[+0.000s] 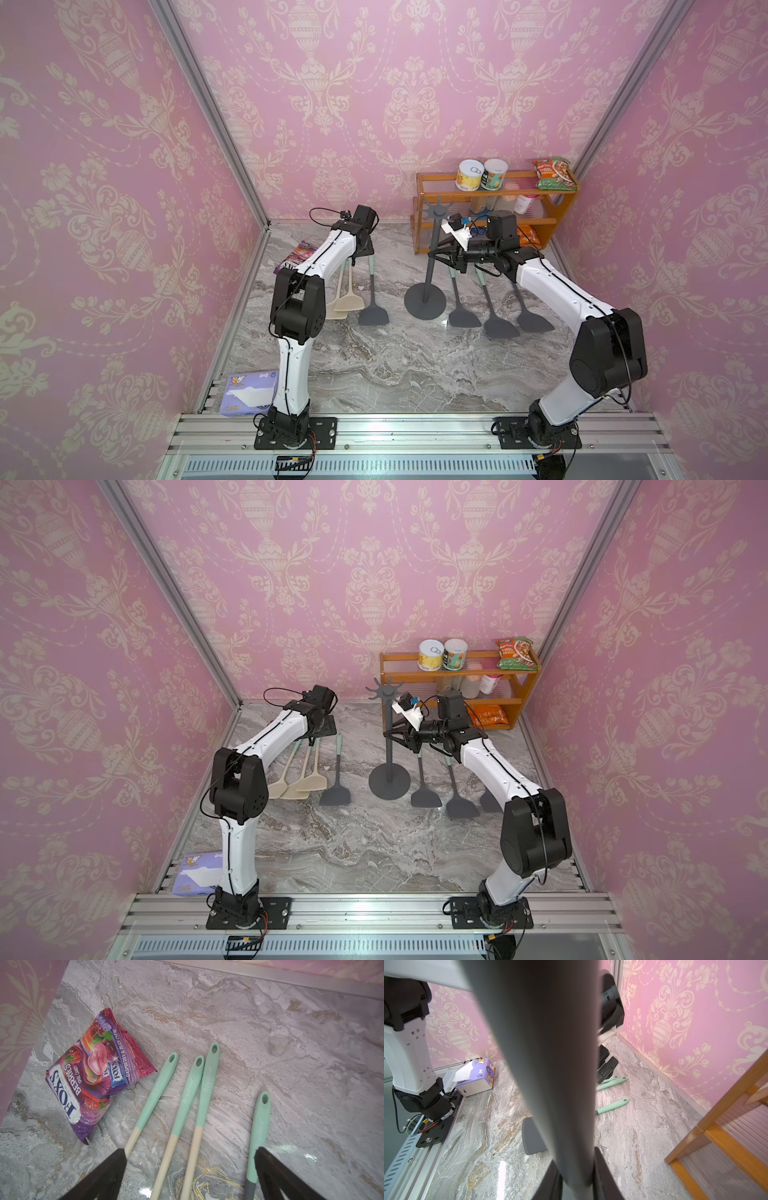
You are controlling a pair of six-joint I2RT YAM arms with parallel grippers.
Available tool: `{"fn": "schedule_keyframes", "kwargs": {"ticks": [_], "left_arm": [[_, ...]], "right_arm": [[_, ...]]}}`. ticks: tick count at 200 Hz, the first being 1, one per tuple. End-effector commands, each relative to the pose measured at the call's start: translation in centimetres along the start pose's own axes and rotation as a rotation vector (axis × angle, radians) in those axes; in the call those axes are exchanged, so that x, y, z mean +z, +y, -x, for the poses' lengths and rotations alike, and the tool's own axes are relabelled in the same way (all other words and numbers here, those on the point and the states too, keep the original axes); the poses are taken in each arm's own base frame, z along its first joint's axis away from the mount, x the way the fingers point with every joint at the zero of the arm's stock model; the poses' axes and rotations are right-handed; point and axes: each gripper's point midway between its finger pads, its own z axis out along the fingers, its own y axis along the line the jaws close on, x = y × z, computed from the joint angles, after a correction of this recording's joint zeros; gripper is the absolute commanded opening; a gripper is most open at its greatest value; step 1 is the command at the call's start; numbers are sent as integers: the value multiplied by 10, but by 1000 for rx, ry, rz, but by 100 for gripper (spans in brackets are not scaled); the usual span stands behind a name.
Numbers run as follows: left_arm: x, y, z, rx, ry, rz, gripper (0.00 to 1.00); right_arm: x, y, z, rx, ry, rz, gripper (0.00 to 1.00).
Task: Take the spatula off the kitchen utensil rack
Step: Place the spatula at the center of the board, then reset both arms
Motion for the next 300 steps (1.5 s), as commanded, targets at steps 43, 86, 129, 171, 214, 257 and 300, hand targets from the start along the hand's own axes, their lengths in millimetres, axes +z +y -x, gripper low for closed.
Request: {"fn": "schedule_keyframes", "kwargs": {"ticks": [43,86,129,171,214,257,300], "left_arm": [[-116,-8,78,-71,-311,-303,99],[-151,16,90,-55,-425,-270,99],[-188,68,68,18,-628,-245,99],[-152,153,11,-4,-621,22,99],[-100,203,-57,-2,-643,208,99],[-51,211,-95,-109,-591,123,99],[-6,177,-102,10,-587,9,99]], "right_arm": [[-7,18,-49,270,145,13,55],[-17,20,-50,243,159,-48,71],[-54,-4,-80,240,193,-388,100],[-192,-55,-91,299,-207,-1185,100],[-242,-68,-157,427,-103,-1501,100],[-239,-80,-207,438,-65,-1578,100],[-208,-87,-218,390,-79,-1447,100]]}}
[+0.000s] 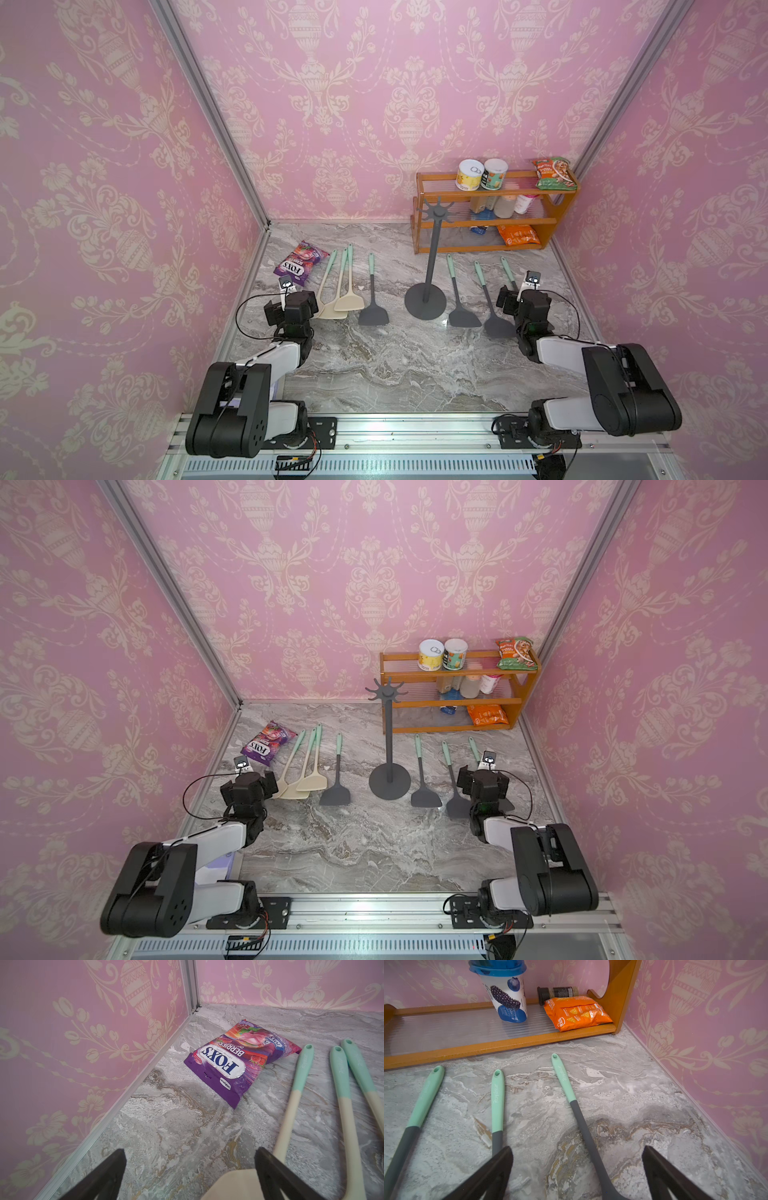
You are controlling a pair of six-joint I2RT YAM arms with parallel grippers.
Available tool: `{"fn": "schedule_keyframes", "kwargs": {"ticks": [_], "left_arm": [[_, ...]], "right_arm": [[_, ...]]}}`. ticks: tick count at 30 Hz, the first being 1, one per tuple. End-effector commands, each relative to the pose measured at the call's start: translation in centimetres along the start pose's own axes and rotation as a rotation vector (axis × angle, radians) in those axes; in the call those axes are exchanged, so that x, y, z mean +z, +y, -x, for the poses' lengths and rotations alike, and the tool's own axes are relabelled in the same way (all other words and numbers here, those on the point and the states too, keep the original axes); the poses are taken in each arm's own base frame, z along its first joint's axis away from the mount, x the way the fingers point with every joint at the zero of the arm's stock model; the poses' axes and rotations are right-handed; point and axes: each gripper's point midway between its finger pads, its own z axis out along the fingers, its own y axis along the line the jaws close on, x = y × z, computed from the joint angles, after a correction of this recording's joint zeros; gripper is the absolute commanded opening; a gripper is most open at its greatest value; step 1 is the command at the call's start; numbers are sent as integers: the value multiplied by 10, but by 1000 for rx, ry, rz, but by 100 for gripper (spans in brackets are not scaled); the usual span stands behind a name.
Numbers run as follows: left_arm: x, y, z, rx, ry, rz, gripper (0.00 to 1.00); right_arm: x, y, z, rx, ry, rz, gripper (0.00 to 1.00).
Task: Take the spatula off the kitchen utensil rack
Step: Reset both arms
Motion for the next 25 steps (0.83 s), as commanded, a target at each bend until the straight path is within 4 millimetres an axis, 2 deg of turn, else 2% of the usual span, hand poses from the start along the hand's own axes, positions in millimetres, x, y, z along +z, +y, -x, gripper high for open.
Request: {"fn": "schedule_keyframes", "kwargs": {"ticks": [1,2,5,6,8,14,19,23,25], "left_arm": [[12,-33,11,6,-80,-147,99],[15,-48,7,54,-62,-208,99],[19,-71,-4,80,-13,-371,99],[18,-71,-4,76,-21,-377,99],[18,-71,-4,78,-20,-380,99],[20,-66,-3,71,-20,-338,100],[22,-62,-3,58,-13,-319,99],[23,-62,-4,59,-11,-320,99],[23,-62,-3,58,-12,-319,99]], "right_arm": [[-1,13,32,34,-124,70,100],[0,19,31,18,-131,99,100],[-4,56,19,-83,-155,291,100],[-8,62,23,-91,-206,317,100],[-7,60,16,-102,-144,310,100],[4,46,20,-58,-131,214,100],[2,48,20,-63,-138,228,100],[6,56,17,-61,-93,308,100],[3,58,19,-66,-115,323,100]]}}
